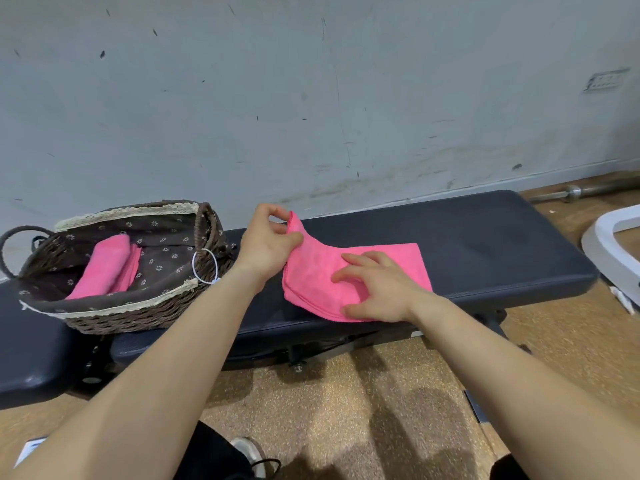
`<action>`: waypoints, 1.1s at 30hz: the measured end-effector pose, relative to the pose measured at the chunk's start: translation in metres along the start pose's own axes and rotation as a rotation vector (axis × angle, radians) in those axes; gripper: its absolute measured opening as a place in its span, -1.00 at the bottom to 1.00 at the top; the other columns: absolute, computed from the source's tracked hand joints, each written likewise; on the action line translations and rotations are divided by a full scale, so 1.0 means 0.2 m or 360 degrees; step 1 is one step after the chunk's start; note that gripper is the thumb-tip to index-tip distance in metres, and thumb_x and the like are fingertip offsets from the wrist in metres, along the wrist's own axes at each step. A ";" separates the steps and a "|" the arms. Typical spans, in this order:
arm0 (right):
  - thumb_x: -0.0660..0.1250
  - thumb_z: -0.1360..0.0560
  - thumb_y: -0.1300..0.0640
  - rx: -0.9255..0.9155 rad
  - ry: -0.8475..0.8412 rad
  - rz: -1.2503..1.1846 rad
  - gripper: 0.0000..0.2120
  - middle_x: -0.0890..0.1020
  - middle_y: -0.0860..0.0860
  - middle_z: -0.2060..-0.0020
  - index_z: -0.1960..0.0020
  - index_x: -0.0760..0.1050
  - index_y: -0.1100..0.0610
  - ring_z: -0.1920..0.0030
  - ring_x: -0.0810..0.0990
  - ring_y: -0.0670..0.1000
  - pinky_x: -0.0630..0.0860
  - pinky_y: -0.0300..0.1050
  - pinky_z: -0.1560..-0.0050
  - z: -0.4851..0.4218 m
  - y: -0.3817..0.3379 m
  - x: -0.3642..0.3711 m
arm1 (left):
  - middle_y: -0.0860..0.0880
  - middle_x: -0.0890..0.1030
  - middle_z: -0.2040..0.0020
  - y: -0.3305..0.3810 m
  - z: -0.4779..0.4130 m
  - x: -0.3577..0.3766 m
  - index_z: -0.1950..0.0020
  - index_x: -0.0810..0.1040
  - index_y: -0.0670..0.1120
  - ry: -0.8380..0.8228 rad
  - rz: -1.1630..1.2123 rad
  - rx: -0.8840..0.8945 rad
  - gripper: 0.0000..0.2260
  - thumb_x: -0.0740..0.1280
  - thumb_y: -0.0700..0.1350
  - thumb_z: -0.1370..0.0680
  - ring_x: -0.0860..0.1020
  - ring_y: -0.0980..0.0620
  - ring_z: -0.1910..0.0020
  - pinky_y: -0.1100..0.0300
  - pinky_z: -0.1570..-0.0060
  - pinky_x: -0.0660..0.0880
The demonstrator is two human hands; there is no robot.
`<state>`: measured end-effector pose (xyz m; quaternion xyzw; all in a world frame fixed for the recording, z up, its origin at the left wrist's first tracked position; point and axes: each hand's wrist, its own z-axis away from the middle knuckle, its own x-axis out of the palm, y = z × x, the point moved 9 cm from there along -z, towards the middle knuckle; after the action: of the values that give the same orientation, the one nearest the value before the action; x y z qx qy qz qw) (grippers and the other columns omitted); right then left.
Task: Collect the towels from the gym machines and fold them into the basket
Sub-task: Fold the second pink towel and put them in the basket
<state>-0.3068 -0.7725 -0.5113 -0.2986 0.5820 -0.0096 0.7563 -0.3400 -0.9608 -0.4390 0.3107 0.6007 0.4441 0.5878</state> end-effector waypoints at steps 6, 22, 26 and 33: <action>0.41 -0.47 -0.13 0.0028 0.0347 -0.0312 -0.59 0.36 -0.10 -0.49 -0.31 0.52 -0.20 -0.50 0.19 0.04 0.13 -0.02 -0.50 0.13 0.06 -0.19 | -0.12 0.62 0.02 0.11 -0.01 0.09 -0.05 0.51 0.08 -0.0078 0.0013 0.0065 -0.75 0.43 -0.20 -0.47 0.65 -0.10 0.08 -0.01 0.06 0.59; 0.45 -0.45 -0.08 0.0611 0.0489 -0.0240 -0.71 0.54 -0.13 0.18 -0.15 0.56 -0.10 0.06 0.56 -0.02 0.43 -0.10 0.09 0.42 0.51 -0.21 | 0.05 0.60 -0.01 0.27 0.10 0.79 -0.14 0.48 0.03 -0.0322 -0.0661 0.0369 -0.70 0.39 -0.14 -0.43 0.55 0.00 -0.06 0.07 -0.04 0.46; 0.43 -0.45 -0.06 0.0614 0.0498 -0.0281 -0.73 0.61 -0.13 0.26 -0.15 0.56 -0.10 0.14 0.59 -0.08 0.50 -0.09 0.10 0.43 0.52 -0.21 | 0.01 0.56 -0.11 0.29 0.14 0.92 -0.15 0.45 0.01 -0.0330 -0.0848 0.0443 -0.72 0.37 -0.15 -0.47 0.53 -0.04 -0.07 0.03 0.00 0.50; 0.37 -0.46 0.04 0.0527 0.0441 -0.0393 -0.79 0.63 -0.15 0.32 -0.09 0.60 -0.10 0.24 0.57 -0.17 0.49 -0.10 0.19 0.45 0.54 -0.21 | -0.01 0.51 -0.16 0.26 0.17 1.06 -0.23 0.41 0.03 -0.0397 -0.1078 0.0510 -0.68 0.37 -0.09 -0.50 0.54 -0.09 -0.10 0.03 0.04 0.51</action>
<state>-0.2763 -0.6278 -0.5116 -0.2352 0.6299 -0.2379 0.7009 -0.3385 -0.7425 -0.4803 0.2341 0.6549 0.0844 0.7135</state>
